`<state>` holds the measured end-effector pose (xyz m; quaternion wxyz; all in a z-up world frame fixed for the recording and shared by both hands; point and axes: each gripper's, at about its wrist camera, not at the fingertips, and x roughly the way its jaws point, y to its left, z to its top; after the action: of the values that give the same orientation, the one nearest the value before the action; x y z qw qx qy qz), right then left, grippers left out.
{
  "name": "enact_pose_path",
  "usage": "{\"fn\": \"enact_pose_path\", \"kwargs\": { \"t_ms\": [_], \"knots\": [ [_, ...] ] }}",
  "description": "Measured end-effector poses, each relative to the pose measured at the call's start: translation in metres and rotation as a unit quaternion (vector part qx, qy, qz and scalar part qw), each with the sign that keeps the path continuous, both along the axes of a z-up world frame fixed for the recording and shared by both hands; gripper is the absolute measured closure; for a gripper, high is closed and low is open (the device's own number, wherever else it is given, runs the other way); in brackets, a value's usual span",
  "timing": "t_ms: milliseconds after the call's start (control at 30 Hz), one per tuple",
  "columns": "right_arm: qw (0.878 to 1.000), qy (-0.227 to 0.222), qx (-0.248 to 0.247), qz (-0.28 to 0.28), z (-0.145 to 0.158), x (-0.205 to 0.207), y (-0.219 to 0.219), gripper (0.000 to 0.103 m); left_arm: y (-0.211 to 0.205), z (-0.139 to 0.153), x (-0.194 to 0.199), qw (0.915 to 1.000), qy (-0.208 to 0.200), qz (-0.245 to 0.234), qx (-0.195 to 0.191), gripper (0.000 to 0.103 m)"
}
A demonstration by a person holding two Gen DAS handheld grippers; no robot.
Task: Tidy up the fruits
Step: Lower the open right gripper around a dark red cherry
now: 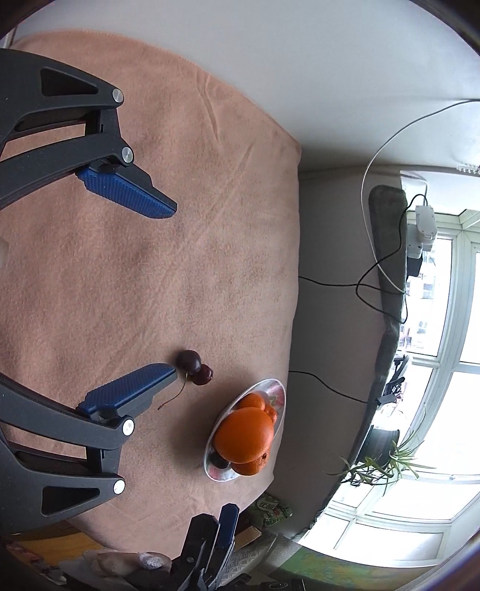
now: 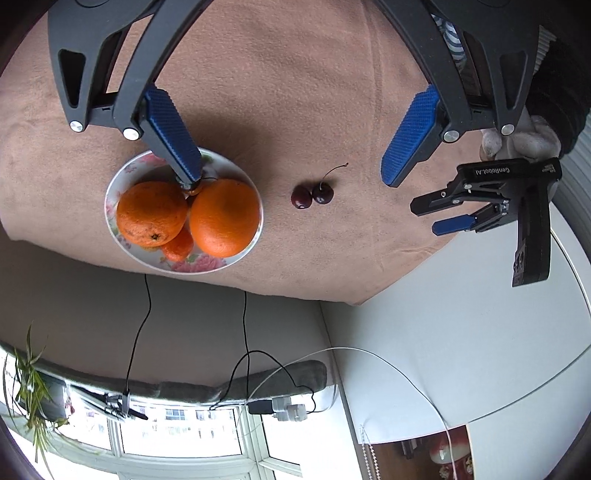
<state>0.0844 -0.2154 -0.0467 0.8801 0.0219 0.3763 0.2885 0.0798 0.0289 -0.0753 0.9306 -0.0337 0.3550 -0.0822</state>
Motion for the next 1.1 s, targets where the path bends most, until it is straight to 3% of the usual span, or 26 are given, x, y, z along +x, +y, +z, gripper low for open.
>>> {"fn": "enact_pose_path", "kwargs": {
  "t_ms": [167,233,300,533,567,933,1100],
  "knots": [
    [0.993,0.096,0.063,-0.016,-0.024,0.023,-0.006,0.024,-0.014,-0.003,0.000,0.9990,-0.005,-0.045,0.002,0.023],
    [0.988,0.124,0.085,-0.025,-0.033,0.030,-0.007,0.027,-0.020,-0.003,0.000,0.9978,-0.010,-0.065,0.006,0.029],
    [0.986,0.138,0.090,-0.034,-0.039,0.036,-0.003,0.034,-0.023,-0.004,0.005,0.9965,-0.004,-0.083,0.002,0.041],
    [0.981,0.164,0.090,-0.056,-0.056,0.050,0.021,0.050,-0.032,-0.014,0.025,0.9922,0.016,-0.124,-0.007,0.053],
    [0.981,0.163,0.087,-0.061,-0.057,0.053,0.024,0.053,-0.034,-0.016,0.028,0.9916,0.020,-0.128,-0.006,0.059],
    [0.974,0.183,0.085,-0.107,-0.073,0.072,0.046,0.058,-0.049,-0.030,0.052,0.9825,0.045,-0.180,0.008,0.065],
    [0.972,0.185,0.082,-0.116,-0.076,0.076,0.048,0.058,-0.048,-0.034,0.064,0.9820,0.055,-0.181,0.001,0.065]
  ]
}}
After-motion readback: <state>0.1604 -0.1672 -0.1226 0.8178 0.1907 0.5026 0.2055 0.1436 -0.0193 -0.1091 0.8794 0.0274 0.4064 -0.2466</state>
